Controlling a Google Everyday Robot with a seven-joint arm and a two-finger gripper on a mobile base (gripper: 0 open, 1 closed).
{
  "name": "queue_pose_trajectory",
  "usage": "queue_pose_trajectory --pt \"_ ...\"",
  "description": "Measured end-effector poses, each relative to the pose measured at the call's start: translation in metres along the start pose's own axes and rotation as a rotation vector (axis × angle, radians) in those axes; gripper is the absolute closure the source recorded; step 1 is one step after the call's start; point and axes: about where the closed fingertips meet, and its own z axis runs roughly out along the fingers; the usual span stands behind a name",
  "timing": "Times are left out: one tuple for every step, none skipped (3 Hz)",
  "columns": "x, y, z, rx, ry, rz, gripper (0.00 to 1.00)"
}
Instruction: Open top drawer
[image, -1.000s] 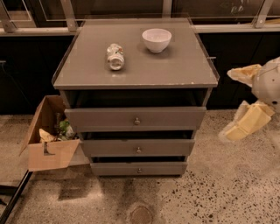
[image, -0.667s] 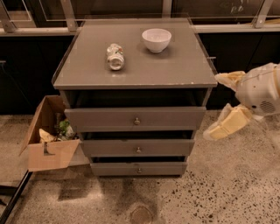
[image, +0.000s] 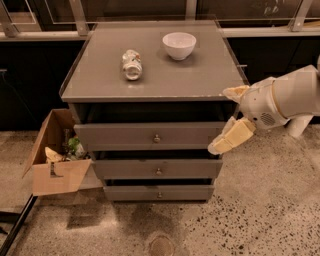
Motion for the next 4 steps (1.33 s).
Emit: queue_pose_trajectory --pt "0.0005 -0.0097 0.0232 -0.019 0.021 0.013 0.00" --pt "-0.0004 -0.0111 0.0288 -0.025 0.025 0.014 0.13" --pt "-0.0004 -0.0111 0.0288 -0.025 0.025 0.014 0.36" --pt "-0.0005 -0.0111 0.0288 -0.025 0.025 0.014 0.59"
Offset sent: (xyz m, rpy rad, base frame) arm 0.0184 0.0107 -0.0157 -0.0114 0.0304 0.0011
